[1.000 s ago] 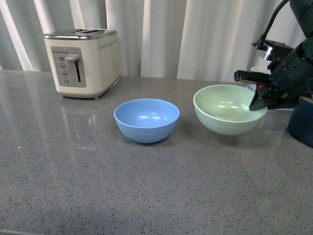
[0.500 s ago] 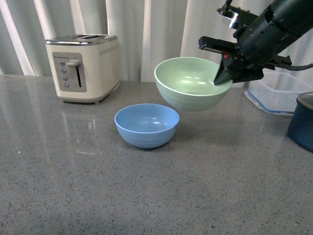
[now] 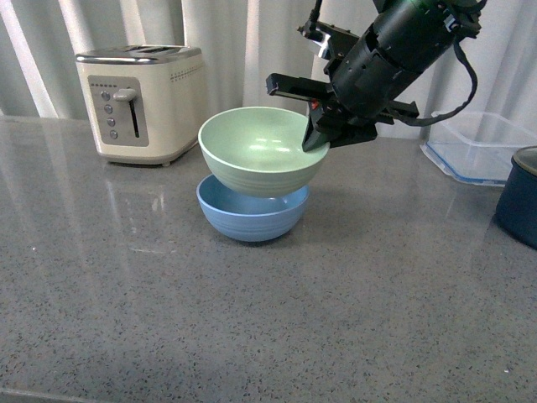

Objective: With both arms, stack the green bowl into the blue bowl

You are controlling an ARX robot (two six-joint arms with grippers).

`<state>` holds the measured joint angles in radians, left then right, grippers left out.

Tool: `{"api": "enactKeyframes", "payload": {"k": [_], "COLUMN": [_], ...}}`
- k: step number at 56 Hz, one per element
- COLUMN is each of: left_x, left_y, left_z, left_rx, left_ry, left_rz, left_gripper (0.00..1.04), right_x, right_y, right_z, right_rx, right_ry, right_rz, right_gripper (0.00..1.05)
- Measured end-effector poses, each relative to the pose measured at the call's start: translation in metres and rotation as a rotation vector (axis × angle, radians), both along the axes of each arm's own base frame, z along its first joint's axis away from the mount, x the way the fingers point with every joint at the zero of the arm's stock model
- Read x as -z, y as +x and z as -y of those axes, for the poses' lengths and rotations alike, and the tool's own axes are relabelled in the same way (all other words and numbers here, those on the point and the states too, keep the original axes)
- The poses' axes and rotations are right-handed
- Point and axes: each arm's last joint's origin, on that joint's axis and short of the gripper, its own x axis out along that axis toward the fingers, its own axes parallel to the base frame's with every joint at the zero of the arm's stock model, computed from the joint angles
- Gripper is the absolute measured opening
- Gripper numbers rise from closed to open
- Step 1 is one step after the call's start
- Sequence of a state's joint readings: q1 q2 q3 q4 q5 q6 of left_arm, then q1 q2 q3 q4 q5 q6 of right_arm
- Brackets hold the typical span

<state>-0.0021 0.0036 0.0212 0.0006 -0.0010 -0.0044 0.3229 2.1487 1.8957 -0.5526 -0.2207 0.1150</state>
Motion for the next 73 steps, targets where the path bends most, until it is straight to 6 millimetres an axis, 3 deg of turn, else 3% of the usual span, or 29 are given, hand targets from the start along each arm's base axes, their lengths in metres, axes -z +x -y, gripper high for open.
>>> {"api": "enactKeyframes", "payload": {"k": [29,50,58,62,73], "left_x": [0.0,0.0,0.0,0.0,0.0], "left_y": [0.0,0.0,0.0,0.0,0.0], "left_z": [0.0,0.0,0.0,0.0,0.0], "left_rx": [0.0,0.0,0.0,0.0,0.0], "left_ry": [0.0,0.0,0.0,0.0,0.0], "left_rz": [0.0,0.0,0.0,0.0,0.0], "left_gripper": [0.98,0.98,0.98,0.98,0.98], "right_x": [0.02,0.026,0.028,0.023,0.001], "right_y": [0.024,0.025,0.014,0.008,-0.018], "right_z": [-0.008,-0.002,0.014,0.022,0.058], "right_rx": [-0.02,-0.007,0.026,0.041,0.098], "right_ry": [-0.012,0.003,0.009,0.014,0.03], "right_rz": [-0.019,-0.028,-0.038,-0.029,0.018], "right_gripper": [0.01,0.61,0.91,0.97,0.95]}}
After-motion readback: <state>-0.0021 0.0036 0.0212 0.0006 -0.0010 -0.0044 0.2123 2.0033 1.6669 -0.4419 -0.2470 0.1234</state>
